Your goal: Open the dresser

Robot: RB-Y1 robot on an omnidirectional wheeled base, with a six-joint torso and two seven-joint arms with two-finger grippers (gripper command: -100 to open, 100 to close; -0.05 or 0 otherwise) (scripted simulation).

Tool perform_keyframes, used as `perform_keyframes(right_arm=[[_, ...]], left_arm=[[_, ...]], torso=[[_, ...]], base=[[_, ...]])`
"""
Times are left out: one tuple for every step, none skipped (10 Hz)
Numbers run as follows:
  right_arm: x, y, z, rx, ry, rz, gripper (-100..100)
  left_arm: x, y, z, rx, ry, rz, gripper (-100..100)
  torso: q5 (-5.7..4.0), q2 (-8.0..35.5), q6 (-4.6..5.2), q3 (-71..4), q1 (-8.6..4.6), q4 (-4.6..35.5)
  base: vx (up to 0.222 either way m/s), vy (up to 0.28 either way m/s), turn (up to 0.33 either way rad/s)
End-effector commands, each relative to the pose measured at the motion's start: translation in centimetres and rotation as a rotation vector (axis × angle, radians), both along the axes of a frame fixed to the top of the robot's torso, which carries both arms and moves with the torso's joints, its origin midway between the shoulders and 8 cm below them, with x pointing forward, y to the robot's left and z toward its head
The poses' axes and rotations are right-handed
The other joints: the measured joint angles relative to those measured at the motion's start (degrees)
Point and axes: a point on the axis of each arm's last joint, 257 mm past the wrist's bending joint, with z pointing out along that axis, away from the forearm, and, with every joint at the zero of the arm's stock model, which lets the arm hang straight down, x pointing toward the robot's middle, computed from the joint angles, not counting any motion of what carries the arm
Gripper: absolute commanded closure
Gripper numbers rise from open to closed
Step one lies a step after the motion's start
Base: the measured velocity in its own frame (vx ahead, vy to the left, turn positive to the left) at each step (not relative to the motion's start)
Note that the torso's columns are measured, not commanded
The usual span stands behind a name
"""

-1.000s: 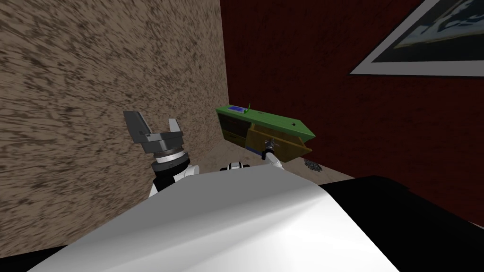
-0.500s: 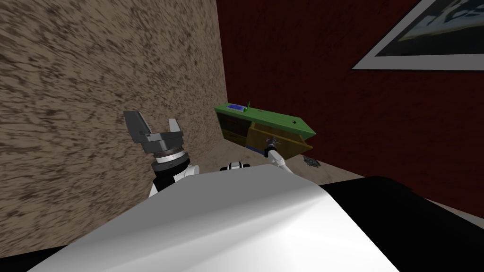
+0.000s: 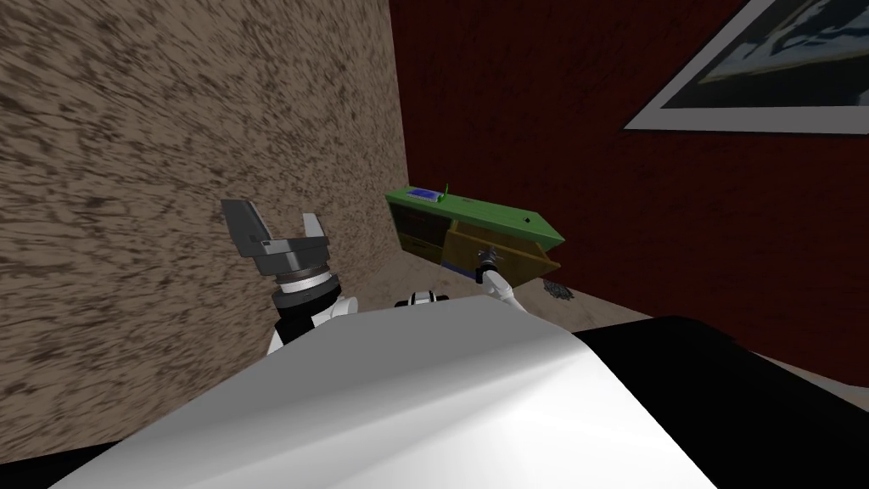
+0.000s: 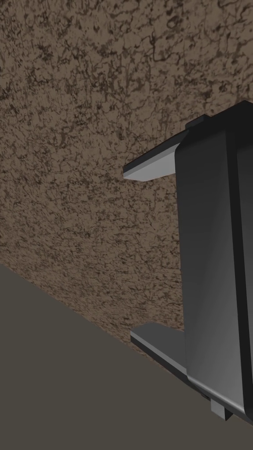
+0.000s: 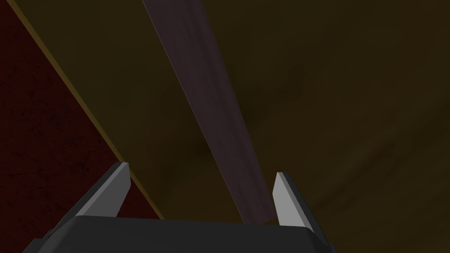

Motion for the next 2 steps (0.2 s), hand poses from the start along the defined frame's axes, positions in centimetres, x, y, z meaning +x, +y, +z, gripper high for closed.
perform_keyframes(right_arm=[[-0.08, 0.02, -0.18, 0.001, 0.003, 0.000, 0], [-0.14, 0.04, -0.32, 0.003, 0.006, -0.001, 0]], left_arm=[[0.00, 0.00, 0.00, 0.000, 0.000, 0.000, 0], [0.00, 0.00, 0.00, 0.000, 0.000, 0.000, 0]], torso=[[-0.05, -0.07, -0.01, -0.04, -0.04, -0.06], [-0.09, -0.11, -0.01, -0.05, -0.07, -0.10]], base=[[0.000, 0.000, 0.000], [0.000, 0.000, 0.000]])
